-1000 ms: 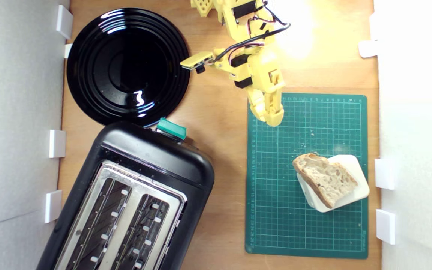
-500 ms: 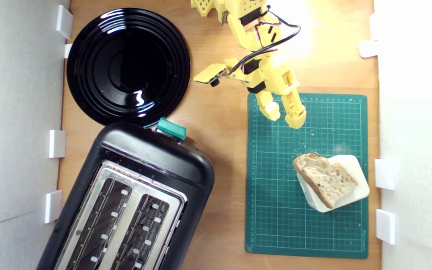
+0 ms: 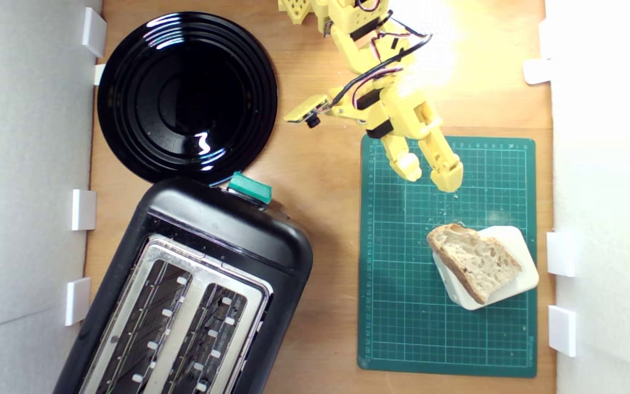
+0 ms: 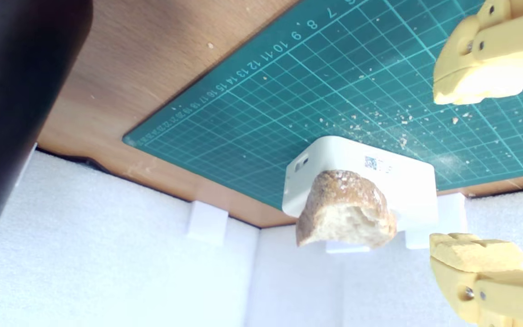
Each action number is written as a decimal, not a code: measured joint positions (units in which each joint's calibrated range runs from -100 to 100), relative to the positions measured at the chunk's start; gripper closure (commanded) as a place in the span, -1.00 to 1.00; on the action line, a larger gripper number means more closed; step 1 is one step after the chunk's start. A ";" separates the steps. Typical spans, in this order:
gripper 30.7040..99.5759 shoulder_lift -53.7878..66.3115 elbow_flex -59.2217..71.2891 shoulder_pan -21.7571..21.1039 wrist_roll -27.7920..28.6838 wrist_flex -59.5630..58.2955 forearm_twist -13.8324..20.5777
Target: Pick bread and place in toaster
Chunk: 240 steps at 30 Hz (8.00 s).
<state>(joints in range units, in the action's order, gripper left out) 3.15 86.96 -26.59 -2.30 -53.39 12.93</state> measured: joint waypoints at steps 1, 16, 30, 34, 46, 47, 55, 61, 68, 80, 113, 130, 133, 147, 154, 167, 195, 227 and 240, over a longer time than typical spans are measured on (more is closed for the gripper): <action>-0.78 -0.50 -0.09 0.00 0.10 -0.76 -0.18; -0.76 -9.83 -8.60 0.09 0.21 -3.56 0.00; -0.78 -15.12 -16.18 0.00 0.21 -3.56 -6.57; -0.78 -15.12 -17.48 0.00 0.21 -3.56 -5.78; -0.78 -20.33 -23.21 0.00 0.21 -3.56 -5.86; -0.78 -20.33 -23.39 0.00 0.21 -3.56 -5.95; -0.78 -24.53 -28.29 0.00 0.16 -3.56 -6.04; -0.78 -25.45 -30.51 -0.37 0.10 -3.56 -6.40; -0.77 -25.45 -30.79 -0.37 0.05 -3.56 -5.95; -0.76 -28.22 -33.47 -1.46 -2.48 -3.56 -6.04; -0.76 -30.66 -36.43 -1.65 -3.36 -3.56 -5.69; -0.68 -32.34 -37.45 -1.65 -4.50 -3.56 -5.42; -0.53 -32.34 -37.45 -1.65 -4.71 -3.56 -5.42; -0.12 -32.34 -37.45 -1.65 -4.86 -3.56 -5.86; 0.00 -32.34 -37.45 -1.65 -4.81 -3.56 -6.49; 0.19 -32.17 -38.00 -1.65 -4.76 -4.07 -6.75; 0.19 -15.79 -37.73 -1.65 -1.76 8.47 -6.04; 0.19 35.03 -39.85 4.12 -5.43 58.64 -6.13; 0.19 38.39 -64.63 7.87 -8.69 83.14 -6.04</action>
<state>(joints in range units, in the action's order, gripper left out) 41.54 22.33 -18.72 -11.00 29.75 6.89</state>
